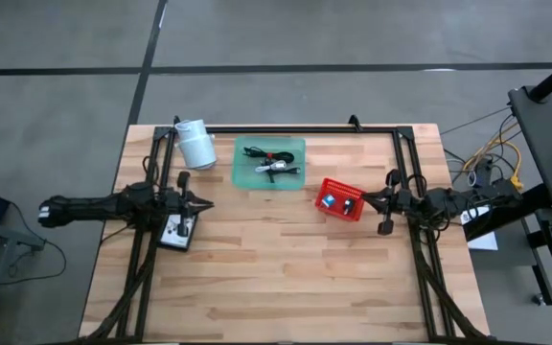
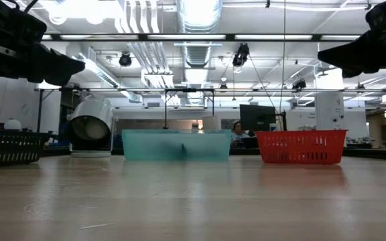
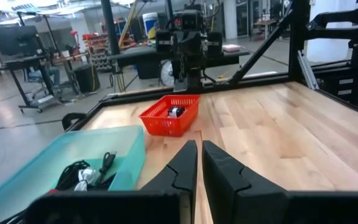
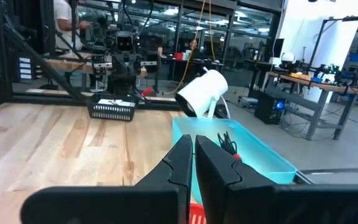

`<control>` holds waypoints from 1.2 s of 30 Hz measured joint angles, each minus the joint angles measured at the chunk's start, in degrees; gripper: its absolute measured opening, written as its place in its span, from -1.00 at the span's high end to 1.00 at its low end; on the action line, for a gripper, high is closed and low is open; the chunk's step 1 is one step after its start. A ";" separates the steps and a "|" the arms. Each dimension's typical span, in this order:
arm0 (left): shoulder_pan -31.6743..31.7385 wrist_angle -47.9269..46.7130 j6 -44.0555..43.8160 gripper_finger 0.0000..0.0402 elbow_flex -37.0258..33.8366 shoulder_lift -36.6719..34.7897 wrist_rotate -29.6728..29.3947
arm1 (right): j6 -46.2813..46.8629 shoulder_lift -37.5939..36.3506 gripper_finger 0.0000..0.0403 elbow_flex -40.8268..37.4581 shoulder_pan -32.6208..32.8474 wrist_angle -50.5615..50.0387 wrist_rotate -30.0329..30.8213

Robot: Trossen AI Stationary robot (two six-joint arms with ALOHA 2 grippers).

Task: Pick and place items into bin
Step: Return to Home Position

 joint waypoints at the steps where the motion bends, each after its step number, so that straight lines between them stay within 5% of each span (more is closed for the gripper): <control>1: -0.02 0.07 -0.01 0.96 -0.02 0.19 0.00 | 0.28 0.00 0.96 0.00 0.01 0.00 0.01; 36: -0.02 2.32 0.05 0.96 0.04 3.50 -0.20 | 1.32 0.02 0.96 0.00 0.01 0.00 0.01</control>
